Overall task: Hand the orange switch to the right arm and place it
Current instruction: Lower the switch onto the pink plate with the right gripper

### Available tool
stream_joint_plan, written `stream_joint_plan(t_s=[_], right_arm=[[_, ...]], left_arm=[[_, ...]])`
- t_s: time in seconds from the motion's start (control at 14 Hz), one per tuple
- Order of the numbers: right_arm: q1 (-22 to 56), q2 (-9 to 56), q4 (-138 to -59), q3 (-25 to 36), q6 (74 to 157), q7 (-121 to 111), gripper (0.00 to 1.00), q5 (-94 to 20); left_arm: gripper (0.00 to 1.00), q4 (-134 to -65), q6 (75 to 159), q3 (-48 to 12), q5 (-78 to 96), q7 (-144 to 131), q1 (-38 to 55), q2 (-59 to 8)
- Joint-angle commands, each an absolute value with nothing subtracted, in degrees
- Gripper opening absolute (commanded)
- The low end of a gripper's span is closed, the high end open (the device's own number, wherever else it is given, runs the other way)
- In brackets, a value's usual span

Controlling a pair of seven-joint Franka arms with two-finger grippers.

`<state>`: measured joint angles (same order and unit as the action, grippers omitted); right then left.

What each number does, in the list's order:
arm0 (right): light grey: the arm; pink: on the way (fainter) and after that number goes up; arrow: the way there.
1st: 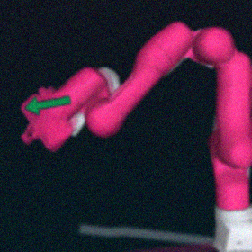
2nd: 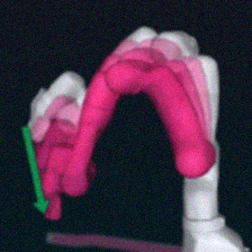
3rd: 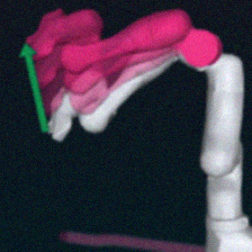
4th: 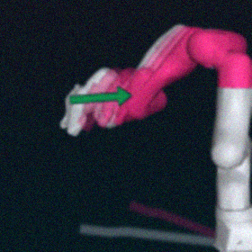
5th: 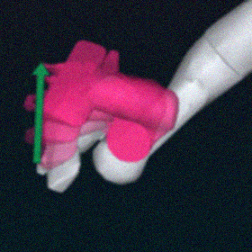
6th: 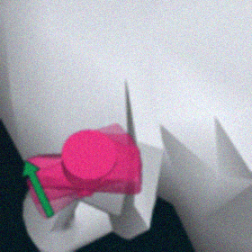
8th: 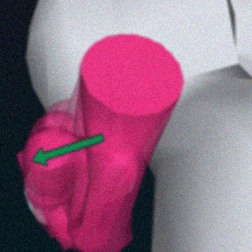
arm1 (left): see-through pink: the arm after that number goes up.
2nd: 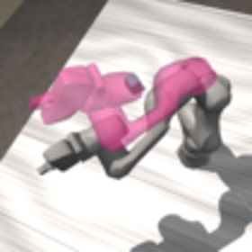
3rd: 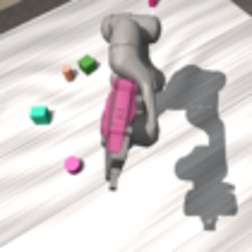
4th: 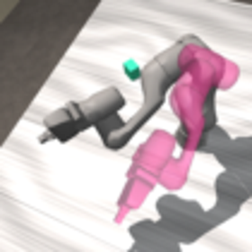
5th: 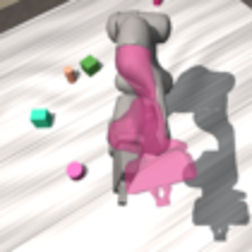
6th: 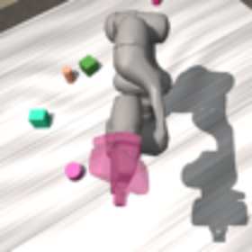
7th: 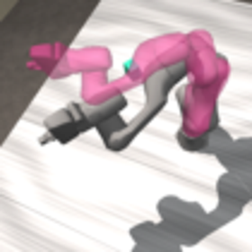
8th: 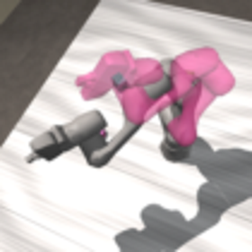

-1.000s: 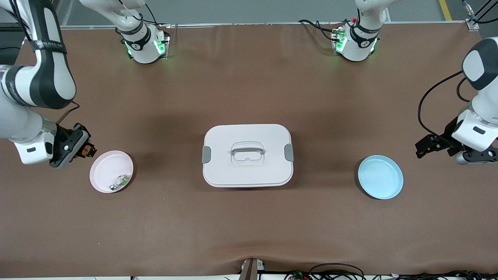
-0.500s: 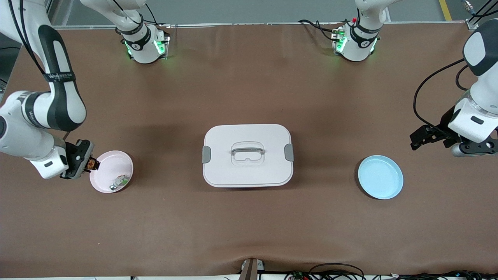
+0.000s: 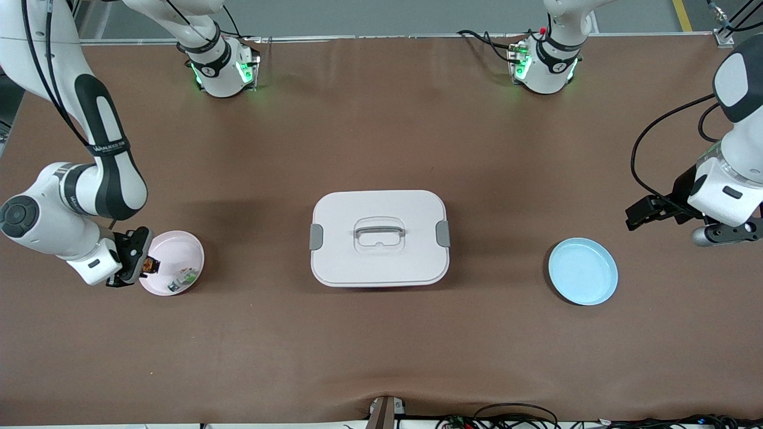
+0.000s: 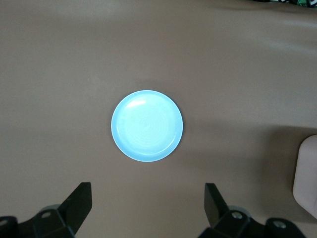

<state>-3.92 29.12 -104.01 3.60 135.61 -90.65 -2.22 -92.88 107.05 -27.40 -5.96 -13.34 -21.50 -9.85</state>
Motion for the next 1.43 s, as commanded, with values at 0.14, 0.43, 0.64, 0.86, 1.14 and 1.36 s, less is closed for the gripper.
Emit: stream_joint_plan(t_s=[0.14, 0.43, 0.64, 0.86, 1.14, 1.36], right_arm=[[-5.4, 29.9, -107.0, 2.6, 139.8, -91.8, 0.00, -1.4], [-5.4, 29.8, -110.4, 2.6, 143.2, -91.8, 0.00, -1.5], [-5.7, 29.8, -113.0, 2.6, 147.0, -91.7, 0.00, -1.6], [-5.5, 29.9, -114.0, 2.6, 148.5, -91.1, 0.00, -1.6], [-5.2, 30.1, -114.8, 2.5, 150.2, -91.0, 0.00, -1.7], [-4.9, 30.4, -114.8, 2.5, 150.6, -91.0, 0.00, -1.7]], left_arm=[[1.00, -91.1, 105.5, -21.6, -5.6, -13.8, -14.2, -9.9], [1.00, -90.4, 105.5, -13.8, -5.5, -13.7, -7.0, -9.7], [1.00, -90.4, 105.5, -13.2, -5.2, -13.8, -6.3, -9.8], [1.00, -90.4, 105.6, -13.3, -5.1, -14.0, -6.5, -10.0], [1.00, -90.4, 105.6, -13.2, -5.0, -14.0, -6.4, -9.9], [1.00, -90.4, 105.6, -13.1, -5.0, -14.0, -6.2, -9.8]])
